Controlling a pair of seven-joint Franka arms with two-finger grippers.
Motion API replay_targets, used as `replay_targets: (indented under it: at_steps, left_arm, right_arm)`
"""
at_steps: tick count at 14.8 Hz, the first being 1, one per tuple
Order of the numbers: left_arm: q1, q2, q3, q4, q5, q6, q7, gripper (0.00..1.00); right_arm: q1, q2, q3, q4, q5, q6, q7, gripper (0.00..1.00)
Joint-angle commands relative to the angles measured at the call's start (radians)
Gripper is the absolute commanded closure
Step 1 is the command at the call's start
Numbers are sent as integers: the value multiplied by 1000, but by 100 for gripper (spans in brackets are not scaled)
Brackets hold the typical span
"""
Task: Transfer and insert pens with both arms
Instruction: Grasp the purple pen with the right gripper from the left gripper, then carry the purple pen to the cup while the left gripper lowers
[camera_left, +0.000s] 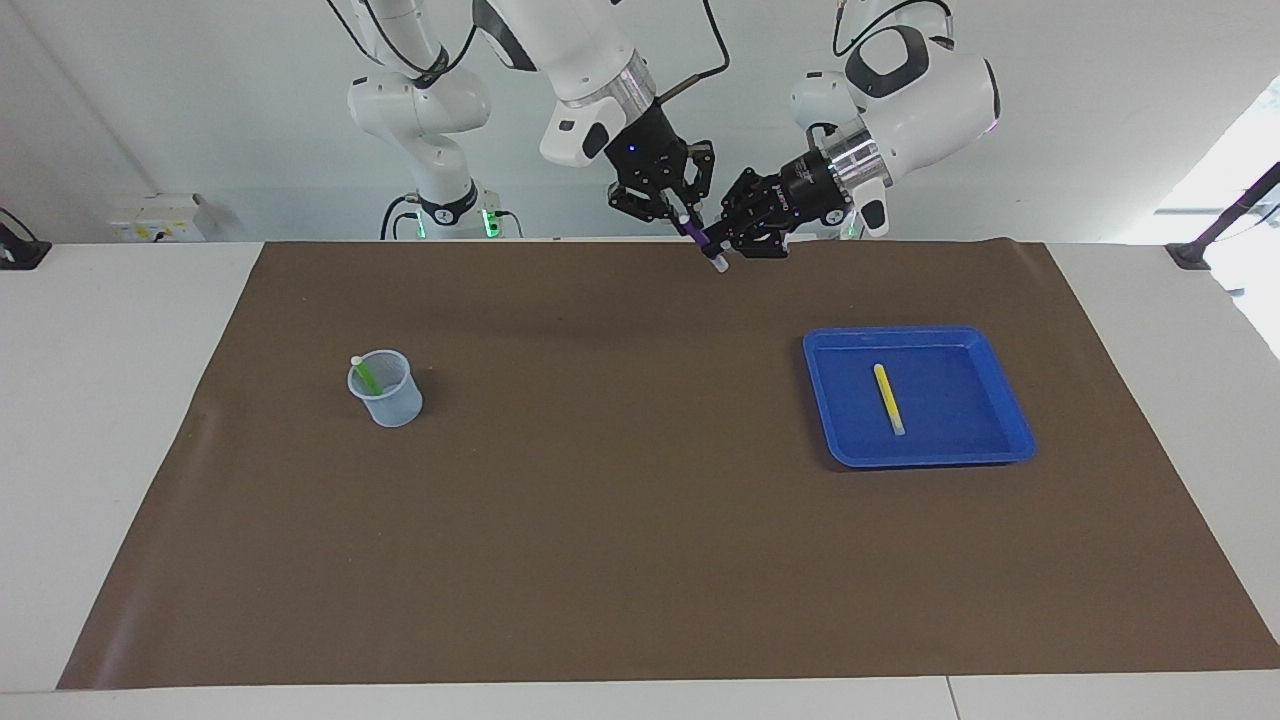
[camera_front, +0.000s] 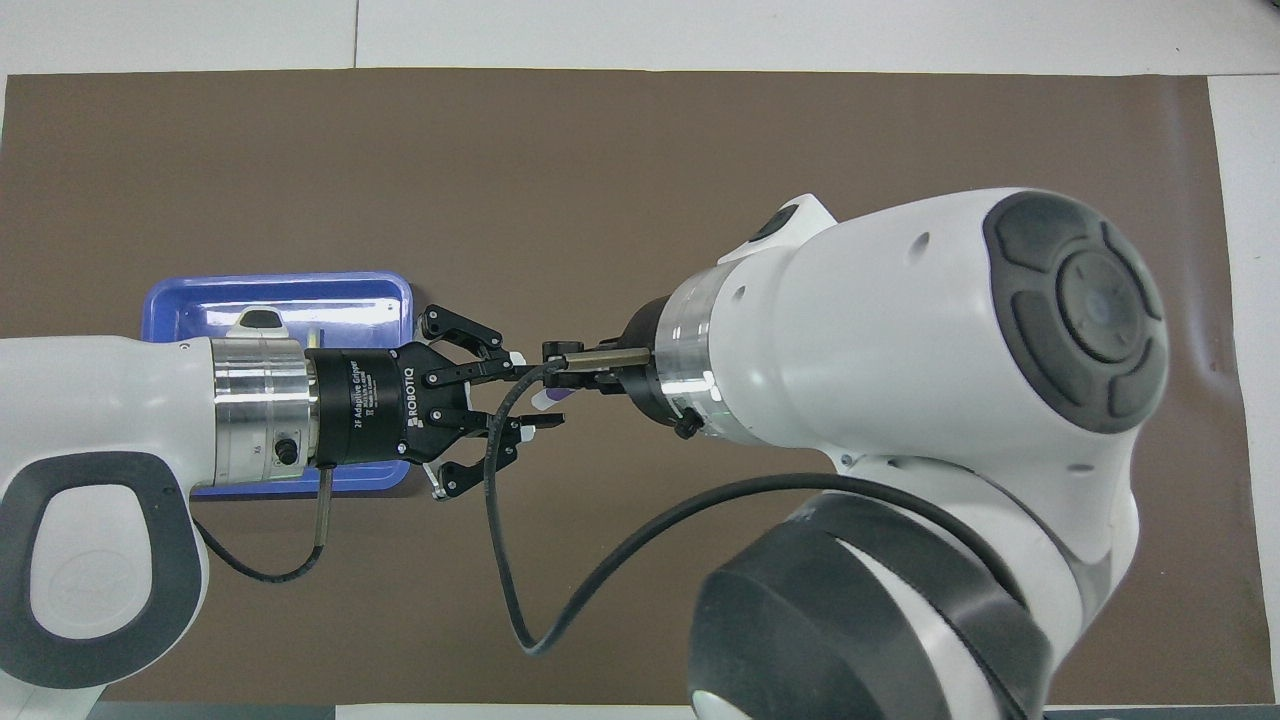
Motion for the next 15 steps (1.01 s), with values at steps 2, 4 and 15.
replay_targets:
  at_steps: [2,4,15]
  left_arm:
    - [-10,-30,11,-33,-11,8,1,0]
    - [-1,-30,14,-38,-9,7,3,0]
    - [136,-22,17,-15,377,-168,-16,0]
  right_arm:
    - [-15,9,-63,-13,-72,-4,-36,100]
    - [-15,-20,-134,-79,-92,-5,-172,100]
    - [-15,-157,-421,-343,-314,-18,-591,100]
